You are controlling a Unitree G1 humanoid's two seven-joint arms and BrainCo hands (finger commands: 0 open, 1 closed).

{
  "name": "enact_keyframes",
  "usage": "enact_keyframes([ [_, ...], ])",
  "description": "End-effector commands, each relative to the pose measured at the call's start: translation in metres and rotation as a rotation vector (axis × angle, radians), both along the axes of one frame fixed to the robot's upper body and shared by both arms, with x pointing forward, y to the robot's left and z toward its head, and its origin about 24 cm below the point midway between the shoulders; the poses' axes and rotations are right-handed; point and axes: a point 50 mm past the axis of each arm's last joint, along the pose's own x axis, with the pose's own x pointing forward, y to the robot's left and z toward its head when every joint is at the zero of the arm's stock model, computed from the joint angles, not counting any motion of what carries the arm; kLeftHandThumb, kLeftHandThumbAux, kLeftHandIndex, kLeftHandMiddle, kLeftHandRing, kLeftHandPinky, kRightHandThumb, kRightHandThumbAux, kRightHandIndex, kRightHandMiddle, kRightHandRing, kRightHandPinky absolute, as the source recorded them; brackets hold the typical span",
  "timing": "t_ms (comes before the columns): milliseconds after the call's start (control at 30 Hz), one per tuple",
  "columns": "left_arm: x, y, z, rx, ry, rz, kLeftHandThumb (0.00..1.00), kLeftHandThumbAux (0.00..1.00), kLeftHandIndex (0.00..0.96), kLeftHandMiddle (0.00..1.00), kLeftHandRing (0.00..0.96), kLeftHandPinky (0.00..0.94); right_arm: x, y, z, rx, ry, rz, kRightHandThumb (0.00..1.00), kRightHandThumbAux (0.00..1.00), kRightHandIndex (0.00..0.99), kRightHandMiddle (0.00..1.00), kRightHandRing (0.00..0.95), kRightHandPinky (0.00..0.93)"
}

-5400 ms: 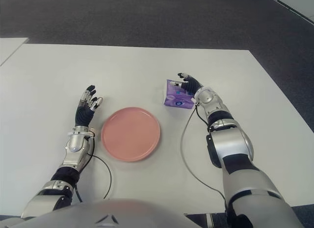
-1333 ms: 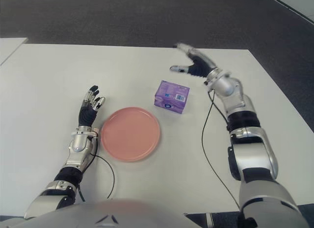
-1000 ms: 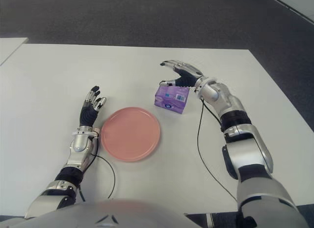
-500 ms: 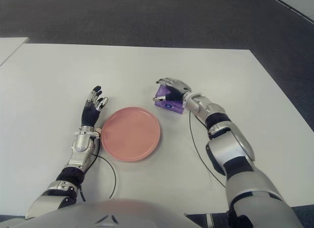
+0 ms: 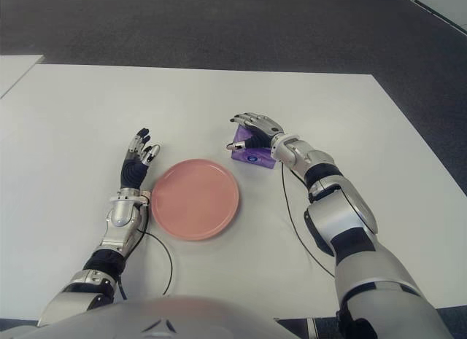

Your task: Put the tissue paper into the plate.

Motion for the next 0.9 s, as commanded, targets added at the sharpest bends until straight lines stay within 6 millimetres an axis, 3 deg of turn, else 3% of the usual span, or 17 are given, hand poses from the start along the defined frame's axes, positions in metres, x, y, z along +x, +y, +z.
enact_keyframes([
  [33, -0.006, 0.001, -0.008, 0.004, 0.036, 0.008, 0.0, 0.457, 0.0, 0.0, 0.0, 0.0, 0.0, -0.002, -0.003, -0.028, 0.012, -0.013, 0.254, 0.223, 0.0, 0.0, 0.0, 0.0],
  [533, -0.007, 0.003, -0.008, 0.005, 0.031, 0.011, 0.0, 0.453, 0.0, 0.0, 0.0, 0.0, 0.0, -0.009, -0.003, -0.024, 0.013, -0.037, 0.271, 0.234, 0.0, 0.0, 0.0, 0.0],
  [900, -0.008, 0.004, -0.008, -0.002, 0.037, 0.021, 0.0, 0.457, 0.0, 0.0, 0.0, 0.0, -0.007, -0.026, -0.002, -0.007, 0.002, -0.026, 0.251, 0.218, 0.0, 0.0, 0.0, 0.0],
])
